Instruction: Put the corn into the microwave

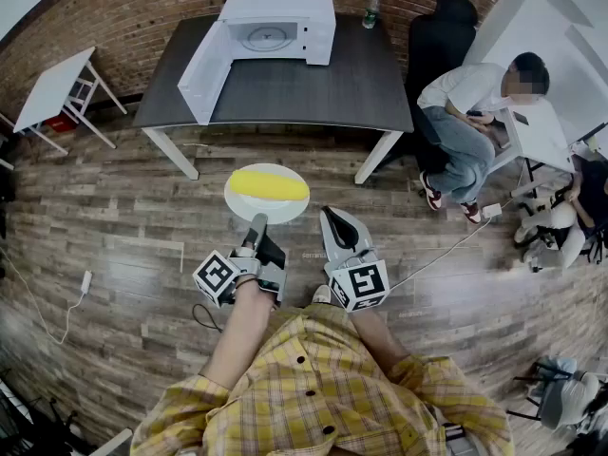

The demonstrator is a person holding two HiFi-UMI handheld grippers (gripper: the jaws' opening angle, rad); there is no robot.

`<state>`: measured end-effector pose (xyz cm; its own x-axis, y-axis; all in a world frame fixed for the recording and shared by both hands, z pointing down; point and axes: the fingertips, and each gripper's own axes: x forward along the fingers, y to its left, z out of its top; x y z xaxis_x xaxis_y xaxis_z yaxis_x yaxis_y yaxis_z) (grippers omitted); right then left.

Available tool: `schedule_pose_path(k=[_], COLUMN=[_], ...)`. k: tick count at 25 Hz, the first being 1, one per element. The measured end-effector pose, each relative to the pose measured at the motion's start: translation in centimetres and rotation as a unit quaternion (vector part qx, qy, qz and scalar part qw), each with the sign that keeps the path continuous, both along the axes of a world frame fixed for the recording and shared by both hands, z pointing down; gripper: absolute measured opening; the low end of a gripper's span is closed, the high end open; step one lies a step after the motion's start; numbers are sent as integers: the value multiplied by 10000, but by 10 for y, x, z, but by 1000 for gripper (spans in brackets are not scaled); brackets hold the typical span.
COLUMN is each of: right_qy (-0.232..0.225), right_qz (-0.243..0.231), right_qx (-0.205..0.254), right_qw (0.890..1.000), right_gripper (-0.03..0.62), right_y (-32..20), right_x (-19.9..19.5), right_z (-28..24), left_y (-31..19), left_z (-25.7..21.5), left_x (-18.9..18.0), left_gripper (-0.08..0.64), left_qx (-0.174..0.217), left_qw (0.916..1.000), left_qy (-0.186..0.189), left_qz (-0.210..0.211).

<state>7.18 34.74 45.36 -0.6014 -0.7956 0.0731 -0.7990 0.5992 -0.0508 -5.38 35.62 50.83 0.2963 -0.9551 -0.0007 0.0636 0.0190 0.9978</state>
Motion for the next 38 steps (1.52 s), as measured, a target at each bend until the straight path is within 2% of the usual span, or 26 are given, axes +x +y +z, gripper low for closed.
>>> schedule_pose_path(k=[8, 13, 19, 24, 33, 38], right_qy=[-94, 3, 100, 35, -34, 32], right_qz=[-147, -460, -611, -549, -590, -580], right_qx=[59, 57, 123, 259, 164, 142], right_qw=[9998, 9989, 9980, 9981, 9981, 9982], right_gripper=[3, 4, 5, 5, 5, 5], right_y=[-5, -7, -8, -13, -37, -69], right_x=[15, 26, 53, 69, 62, 55], right_z=[-2, -2, 2, -4, 0, 9], left_y=[-5, -6, -7, -10, -26, -58], left_z=[-1, 0, -1, -5, 3, 15], left_x=[16, 32, 57, 67, 69, 64], left_gripper=[18, 18, 18, 18, 18, 18], left_qx=[16, -4, 33, 90, 14, -56], left_qw=[10000, 9997, 9990, 9987, 9987, 9990], left_qy=[-10, 124, 186, 31, -19, -1], left_qz=[-71, -219, -412, -496, -515, -433])
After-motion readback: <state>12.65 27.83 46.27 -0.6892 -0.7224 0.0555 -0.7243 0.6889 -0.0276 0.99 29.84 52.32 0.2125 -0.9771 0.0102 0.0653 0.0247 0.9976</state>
